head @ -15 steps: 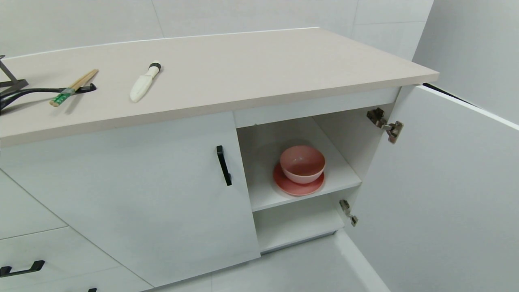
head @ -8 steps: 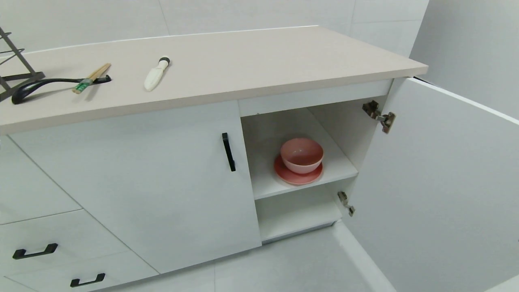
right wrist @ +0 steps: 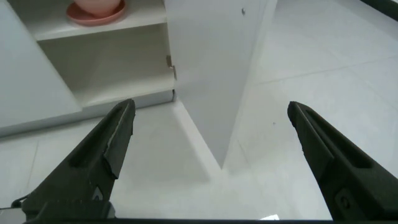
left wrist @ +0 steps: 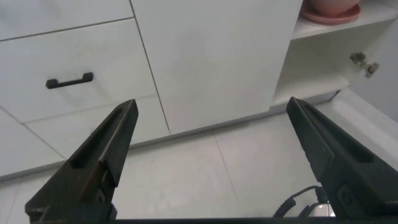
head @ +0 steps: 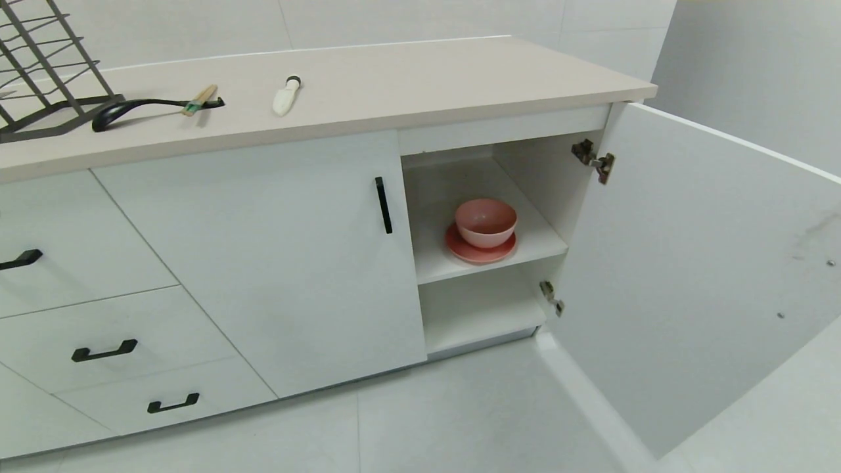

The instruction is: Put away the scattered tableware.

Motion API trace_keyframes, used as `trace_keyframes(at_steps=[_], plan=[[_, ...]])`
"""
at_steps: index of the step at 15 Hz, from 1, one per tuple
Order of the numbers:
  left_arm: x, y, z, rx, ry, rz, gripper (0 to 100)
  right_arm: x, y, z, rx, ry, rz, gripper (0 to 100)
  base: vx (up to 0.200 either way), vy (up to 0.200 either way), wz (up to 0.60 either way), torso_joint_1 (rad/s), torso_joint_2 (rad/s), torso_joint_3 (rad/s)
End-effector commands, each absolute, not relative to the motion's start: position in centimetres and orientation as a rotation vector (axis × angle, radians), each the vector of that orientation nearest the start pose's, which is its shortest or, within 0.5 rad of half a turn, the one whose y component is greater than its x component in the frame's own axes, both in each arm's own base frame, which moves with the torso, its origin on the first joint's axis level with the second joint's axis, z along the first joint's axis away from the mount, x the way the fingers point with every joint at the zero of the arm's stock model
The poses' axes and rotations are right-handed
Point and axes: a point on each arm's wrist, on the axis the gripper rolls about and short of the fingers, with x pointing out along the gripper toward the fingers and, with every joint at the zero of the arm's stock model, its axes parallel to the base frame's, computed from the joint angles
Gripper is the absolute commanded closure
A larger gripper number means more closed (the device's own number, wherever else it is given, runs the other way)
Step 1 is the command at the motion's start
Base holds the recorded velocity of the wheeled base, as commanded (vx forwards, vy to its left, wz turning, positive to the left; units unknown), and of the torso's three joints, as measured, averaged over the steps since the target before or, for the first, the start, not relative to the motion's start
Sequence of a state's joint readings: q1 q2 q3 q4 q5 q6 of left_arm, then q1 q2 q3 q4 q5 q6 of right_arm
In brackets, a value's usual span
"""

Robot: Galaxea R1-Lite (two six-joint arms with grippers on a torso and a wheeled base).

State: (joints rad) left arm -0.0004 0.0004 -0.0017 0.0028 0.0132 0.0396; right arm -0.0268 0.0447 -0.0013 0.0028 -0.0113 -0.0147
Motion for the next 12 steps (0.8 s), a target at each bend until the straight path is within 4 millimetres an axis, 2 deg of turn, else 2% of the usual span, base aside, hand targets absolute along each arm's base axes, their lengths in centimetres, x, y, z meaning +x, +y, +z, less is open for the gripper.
trace_keyframes(at_steps=[1,12], plan=[[-2.29,0.03,7.56,0.041,0.002,0.012,0,-2.29,-0.02,7.56,-0.009,0.002,-0.017,0,0.0,-0.2,0.0,0.002,0.01,0.007],[-2.29,0.04,7.56,0.037,0.002,0.014,0,-2.29,-0.01,7.56,-0.009,0.002,-0.015,0,0.0,-0.2,0.0,0.001,0.0,0.003]])
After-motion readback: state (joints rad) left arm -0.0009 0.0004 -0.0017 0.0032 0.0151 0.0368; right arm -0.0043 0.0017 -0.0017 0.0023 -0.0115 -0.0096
